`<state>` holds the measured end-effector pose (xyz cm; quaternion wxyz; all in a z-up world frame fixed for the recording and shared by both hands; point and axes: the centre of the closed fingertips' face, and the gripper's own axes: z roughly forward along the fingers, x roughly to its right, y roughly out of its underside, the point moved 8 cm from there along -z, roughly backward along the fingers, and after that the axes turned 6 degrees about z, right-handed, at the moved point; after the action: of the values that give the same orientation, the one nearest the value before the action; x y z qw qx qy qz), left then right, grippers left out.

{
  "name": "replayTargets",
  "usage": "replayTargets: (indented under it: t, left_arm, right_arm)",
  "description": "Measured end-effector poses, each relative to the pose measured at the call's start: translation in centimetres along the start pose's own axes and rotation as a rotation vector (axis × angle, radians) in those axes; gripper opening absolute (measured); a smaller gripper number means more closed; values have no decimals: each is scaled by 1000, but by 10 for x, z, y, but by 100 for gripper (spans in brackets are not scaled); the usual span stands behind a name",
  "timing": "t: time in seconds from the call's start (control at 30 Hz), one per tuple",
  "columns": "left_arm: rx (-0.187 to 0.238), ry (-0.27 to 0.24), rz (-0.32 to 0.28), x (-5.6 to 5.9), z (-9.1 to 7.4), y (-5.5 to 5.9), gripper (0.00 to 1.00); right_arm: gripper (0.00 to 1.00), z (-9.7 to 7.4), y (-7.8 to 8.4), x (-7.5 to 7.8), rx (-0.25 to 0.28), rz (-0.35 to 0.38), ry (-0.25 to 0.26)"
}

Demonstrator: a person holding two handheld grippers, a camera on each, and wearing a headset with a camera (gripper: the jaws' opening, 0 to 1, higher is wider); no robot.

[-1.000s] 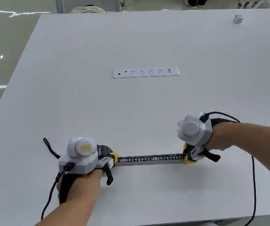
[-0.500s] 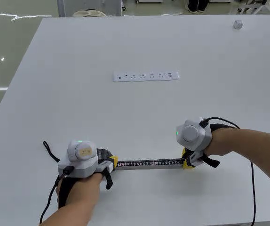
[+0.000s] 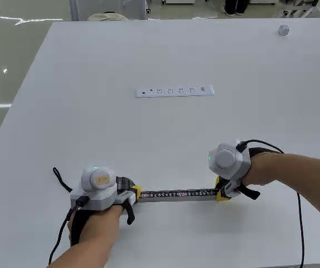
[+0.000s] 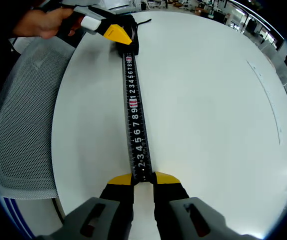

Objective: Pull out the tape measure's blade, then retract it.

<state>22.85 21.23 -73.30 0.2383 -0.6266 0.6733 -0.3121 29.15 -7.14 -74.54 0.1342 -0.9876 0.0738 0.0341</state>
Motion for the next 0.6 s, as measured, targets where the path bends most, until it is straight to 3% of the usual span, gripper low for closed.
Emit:
replayTargets:
  t: [0.6]
  left_arm:
    - [-2, 13, 0, -1, 0, 0, 61]
  right_arm:
    - [14, 1, -3, -3, 9, 5, 4]
